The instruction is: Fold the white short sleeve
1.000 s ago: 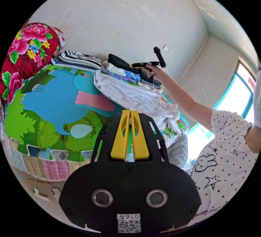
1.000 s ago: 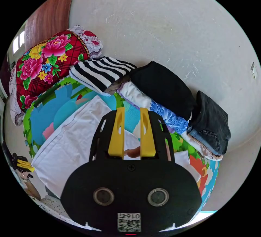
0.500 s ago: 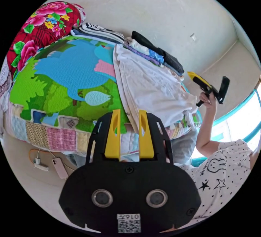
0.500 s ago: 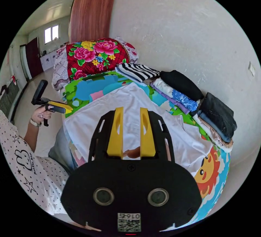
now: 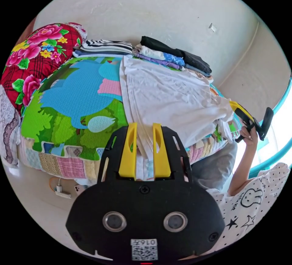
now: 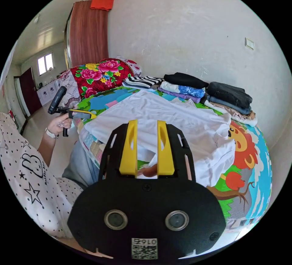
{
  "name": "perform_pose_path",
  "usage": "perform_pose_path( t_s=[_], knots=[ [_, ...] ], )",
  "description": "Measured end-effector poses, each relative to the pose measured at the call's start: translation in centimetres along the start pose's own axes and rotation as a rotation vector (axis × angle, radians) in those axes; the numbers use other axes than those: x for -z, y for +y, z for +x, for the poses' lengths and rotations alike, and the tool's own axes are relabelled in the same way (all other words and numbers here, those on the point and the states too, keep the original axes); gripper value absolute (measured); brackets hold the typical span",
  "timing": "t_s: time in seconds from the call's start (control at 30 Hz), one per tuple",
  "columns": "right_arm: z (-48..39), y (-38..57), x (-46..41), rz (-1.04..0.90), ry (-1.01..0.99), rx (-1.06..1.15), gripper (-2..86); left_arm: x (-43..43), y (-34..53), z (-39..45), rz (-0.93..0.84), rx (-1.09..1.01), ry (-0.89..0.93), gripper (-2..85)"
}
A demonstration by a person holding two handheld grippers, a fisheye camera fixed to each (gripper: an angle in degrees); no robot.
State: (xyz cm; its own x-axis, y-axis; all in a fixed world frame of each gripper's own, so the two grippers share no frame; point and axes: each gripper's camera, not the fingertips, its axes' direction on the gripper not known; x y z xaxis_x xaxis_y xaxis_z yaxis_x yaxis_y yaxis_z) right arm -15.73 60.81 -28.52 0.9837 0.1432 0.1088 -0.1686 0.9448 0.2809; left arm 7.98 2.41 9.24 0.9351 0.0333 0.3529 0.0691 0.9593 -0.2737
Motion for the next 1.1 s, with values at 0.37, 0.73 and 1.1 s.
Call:
perform_pose_path(
  t_s=[0.37,0.73,1.1],
  knots=[
    [6.5,12.1,5.7,-0.164,0.212,-0.327,13.8,0.0,-1.6,6.4,0.136,-0.154,-0.213,-0.8],
    [4.8,18.2,9.0,-0.086,0.18,-0.265,13.6,3.8,-4.0,9.6,0.374,0.1,-0.335,-0.8],
    [0.0,13.3,7.2,-0.091,0.306,-0.17,13.1,-4.5,-3.4,26.0,0.141,-0.316,0.039,-0.9]
  ],
)
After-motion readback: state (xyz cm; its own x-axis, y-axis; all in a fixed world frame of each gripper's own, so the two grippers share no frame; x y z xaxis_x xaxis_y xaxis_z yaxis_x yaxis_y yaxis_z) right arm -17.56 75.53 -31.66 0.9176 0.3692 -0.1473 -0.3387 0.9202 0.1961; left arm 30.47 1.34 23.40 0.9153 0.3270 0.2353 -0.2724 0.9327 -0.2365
